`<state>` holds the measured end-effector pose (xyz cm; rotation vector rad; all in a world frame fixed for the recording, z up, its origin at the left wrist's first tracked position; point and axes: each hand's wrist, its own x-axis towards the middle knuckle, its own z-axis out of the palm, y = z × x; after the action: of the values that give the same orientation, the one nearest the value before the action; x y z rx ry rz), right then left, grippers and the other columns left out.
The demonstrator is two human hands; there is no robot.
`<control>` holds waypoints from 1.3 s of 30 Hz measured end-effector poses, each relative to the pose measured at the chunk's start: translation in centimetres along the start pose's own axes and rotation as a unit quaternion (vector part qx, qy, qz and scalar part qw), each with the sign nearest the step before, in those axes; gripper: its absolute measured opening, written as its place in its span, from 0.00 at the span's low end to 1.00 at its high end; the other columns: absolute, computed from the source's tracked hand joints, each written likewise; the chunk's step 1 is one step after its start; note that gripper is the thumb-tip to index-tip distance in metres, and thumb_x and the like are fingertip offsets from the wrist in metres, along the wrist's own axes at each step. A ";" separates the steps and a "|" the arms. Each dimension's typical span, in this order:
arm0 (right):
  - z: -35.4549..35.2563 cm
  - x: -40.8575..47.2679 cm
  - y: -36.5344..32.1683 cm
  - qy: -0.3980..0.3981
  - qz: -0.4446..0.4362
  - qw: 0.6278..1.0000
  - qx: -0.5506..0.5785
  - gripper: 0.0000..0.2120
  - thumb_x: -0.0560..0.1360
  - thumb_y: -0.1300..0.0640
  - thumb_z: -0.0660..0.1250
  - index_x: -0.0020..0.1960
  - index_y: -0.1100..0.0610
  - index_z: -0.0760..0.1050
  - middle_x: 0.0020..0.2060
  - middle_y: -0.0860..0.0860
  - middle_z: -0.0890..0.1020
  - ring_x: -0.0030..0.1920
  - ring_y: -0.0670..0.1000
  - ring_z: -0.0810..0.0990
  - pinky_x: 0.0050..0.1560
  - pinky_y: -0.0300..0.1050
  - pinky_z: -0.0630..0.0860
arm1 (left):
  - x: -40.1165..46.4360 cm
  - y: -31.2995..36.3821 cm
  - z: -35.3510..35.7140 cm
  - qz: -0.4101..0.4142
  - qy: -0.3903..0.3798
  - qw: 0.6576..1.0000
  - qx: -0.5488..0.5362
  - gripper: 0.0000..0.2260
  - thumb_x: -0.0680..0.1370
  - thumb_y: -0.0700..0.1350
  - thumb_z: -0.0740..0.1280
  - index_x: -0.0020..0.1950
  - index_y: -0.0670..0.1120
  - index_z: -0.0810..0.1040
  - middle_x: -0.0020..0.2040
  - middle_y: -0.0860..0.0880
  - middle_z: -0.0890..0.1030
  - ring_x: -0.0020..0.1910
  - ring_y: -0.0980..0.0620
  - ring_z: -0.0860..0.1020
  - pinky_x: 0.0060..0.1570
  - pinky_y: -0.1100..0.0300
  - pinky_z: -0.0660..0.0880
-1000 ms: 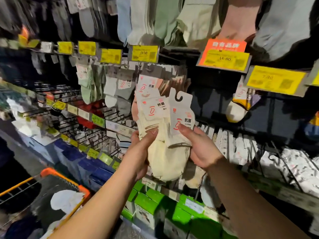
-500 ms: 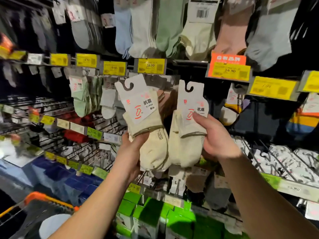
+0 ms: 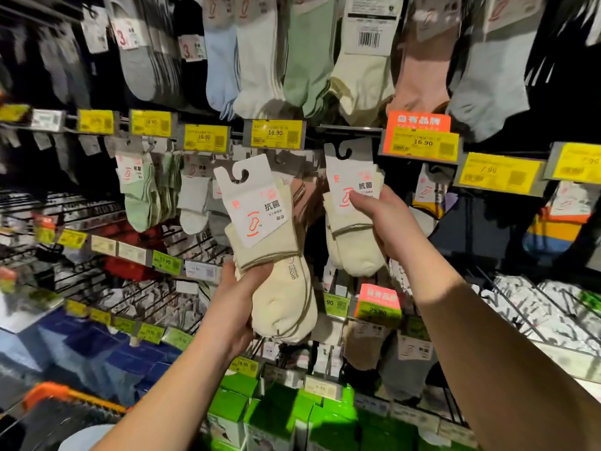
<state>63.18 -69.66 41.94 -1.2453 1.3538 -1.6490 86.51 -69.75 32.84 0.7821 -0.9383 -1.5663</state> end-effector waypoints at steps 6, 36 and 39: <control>-0.1 1.0 1.7 0.020 0.015 1.000 0.017 0.13 0.80 0.58 0.67 0.64 0.55 0.75 0.51 0.50 0.85 0.47 0.47 0.86 0.43 0.41 0.79 | -0.4 0.3 0.2 0.007 -0.005 1.000 0.005 0.13 0.78 0.35 0.66 0.61 0.48 0.73 0.47 0.50 0.87 0.44 0.50 0.86 0.40 0.54 0.82; 8.1 -12.4 2.2 -0.071 -0.004 0.994 -0.079 0.01 0.81 0.49 0.65 0.52 0.46 0.74 0.44 0.43 0.83 0.42 0.35 0.80 0.47 0.33 0.75 | -4.0 -1.7 -2.5 -0.032 -0.024 0.997 0.070 0.25 0.72 0.39 0.75 0.66 0.46 0.69 0.46 0.53 0.86 0.47 0.52 0.85 0.51 0.51 0.81; 8.7 -12.4 3.0 -0.070 0.035 0.991 -0.109 0.07 0.76 0.49 0.71 0.53 0.43 0.78 0.50 0.40 0.85 0.51 0.39 0.83 0.54 0.40 0.78 | -4.4 -2.2 -2.8 -0.029 -0.008 0.990 0.140 0.31 0.59 0.54 0.78 0.58 0.56 0.70 0.53 0.51 0.84 0.54 0.47 0.83 0.62 0.40 0.76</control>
<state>75.18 -62.08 35.93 -1.3926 1.5013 -1.3666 88.71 -65.70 29.64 1.0018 -1.1722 -1.5103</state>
